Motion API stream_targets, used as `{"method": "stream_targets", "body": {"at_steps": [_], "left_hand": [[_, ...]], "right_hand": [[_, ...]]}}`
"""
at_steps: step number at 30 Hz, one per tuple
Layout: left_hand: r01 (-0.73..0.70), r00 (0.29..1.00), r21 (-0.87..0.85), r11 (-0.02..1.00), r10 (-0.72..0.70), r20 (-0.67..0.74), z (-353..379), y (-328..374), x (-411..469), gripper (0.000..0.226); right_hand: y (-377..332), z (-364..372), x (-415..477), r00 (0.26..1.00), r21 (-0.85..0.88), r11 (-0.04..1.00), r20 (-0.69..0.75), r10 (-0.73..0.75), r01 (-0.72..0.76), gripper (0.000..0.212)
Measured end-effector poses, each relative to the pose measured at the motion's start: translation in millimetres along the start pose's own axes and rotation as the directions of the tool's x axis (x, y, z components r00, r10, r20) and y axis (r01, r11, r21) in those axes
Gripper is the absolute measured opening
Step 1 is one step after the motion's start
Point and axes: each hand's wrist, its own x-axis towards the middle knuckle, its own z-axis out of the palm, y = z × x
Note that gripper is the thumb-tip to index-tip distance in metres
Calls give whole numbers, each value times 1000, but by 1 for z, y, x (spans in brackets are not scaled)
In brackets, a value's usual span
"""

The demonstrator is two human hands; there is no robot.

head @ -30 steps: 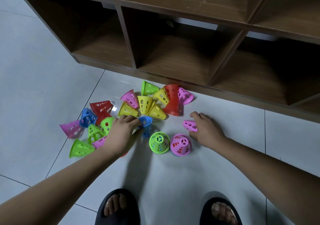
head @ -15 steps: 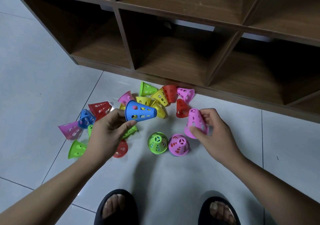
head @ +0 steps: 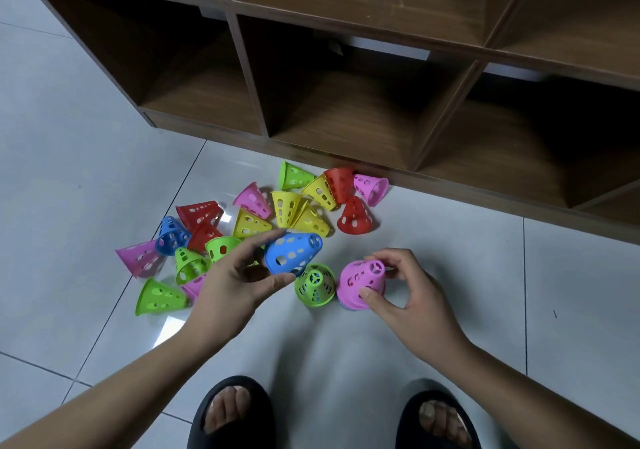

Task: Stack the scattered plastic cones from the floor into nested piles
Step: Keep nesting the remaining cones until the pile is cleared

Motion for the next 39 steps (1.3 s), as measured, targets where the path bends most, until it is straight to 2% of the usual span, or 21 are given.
{"method": "stream_targets", "body": {"at_steps": [2, 4, 7, 9, 13, 19, 24, 27, 31, 34, 39], "left_hand": [[16, 1000, -93, 996, -18, -17, 1, 5, 1, 70], [43, 998, -96, 994, -39, 41, 5, 6, 0, 75], [58, 991, -74, 996, -48, 125, 12, -1, -3, 71], [52, 989, -3, 999, -51, 136, 16, -10, -4, 67], [-70, 992, 284, 956, 36, 124, 19, -23, -4, 56], [-128, 985, 475, 871, 56, 164, 20, -43, -1, 53], [-169, 975, 521, 837, 66, 211, 14, -48, 3, 56], [-167, 972, 500, 850, 57, 227, 7, -43, 5, 59], [-130, 988, 525, 841, 66, 138, -11, -41, 9, 51], [-124, 990, 615, 779, 141, 21, -31, -47, 12, 43], [1, 969, 735, 678, 180, -168, -59, -61, 10, 49]], "right_hand": [[4, 3, -1, 1000, -13, 1000, -1, -2, 2, 53], [5, 5, -2, 1000, -43, 999, -1, -21, 21, 55], [6, 6, -1, 997, -85, 993, 17, -75, 76, 48], [8, 7, 0, 994, -103, 989, 32, -107, 110, 46], [14, 9, 1, 991, -116, 985, 62, -121, 128, 46], [19, 11, 4, 987, -129, 981, 88, -134, 145, 42], [22, 7, 7, 982, -134, 980, 135, -130, 148, 43], [21, -2, 14, 987, -127, 983, 107, -118, 131, 42], [17, -10, 35, 988, -94, 984, 42, -150, 153, 26], [27, -7, 62, 991, -143, 981, -8, -134, 132, 19], [53, 5, 107, 995, -374, 922, 64, -79, 97, 37]]}}
